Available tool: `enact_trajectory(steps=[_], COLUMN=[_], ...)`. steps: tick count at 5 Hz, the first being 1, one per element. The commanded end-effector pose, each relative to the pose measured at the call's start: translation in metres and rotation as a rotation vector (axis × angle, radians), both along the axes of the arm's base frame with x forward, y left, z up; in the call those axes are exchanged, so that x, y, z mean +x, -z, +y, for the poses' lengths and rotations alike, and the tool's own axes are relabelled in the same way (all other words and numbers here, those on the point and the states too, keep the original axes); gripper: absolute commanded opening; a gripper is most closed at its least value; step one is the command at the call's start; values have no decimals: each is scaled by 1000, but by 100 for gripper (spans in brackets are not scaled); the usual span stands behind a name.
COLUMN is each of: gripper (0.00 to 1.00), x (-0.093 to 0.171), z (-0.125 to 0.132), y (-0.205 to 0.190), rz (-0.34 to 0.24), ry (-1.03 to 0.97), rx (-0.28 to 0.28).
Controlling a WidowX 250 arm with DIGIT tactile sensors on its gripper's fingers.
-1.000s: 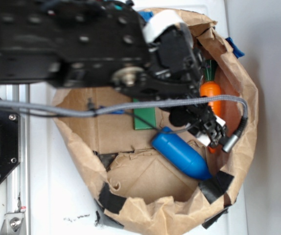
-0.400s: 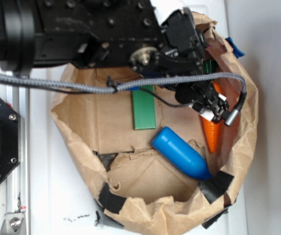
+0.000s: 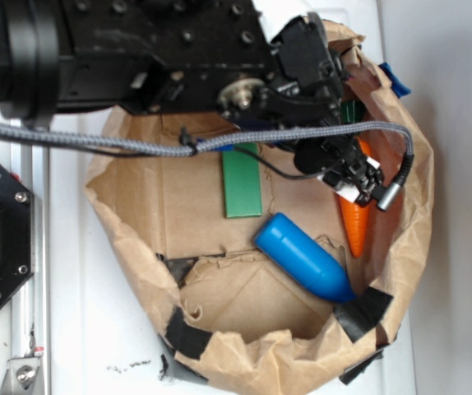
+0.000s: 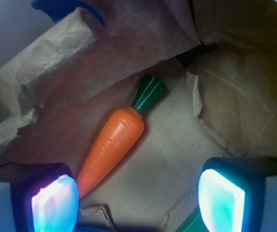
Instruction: Grab the carrot.
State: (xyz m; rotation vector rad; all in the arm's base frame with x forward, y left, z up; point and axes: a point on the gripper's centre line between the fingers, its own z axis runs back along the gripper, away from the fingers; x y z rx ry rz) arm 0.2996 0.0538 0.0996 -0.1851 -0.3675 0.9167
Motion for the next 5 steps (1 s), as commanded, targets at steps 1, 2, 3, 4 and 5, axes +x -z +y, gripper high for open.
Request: enact_trajectory(steps=[1,2,3,4,5], gripper=[100,100,100,100,100], x=[13,19,23,32,37], z=[15,14,11,11,8], y=[8,24,29,23,21], rz=[-63,-49,-52,-76,-86], ry=[9,31,47,40,25], rx=[65,100,118,98,76])
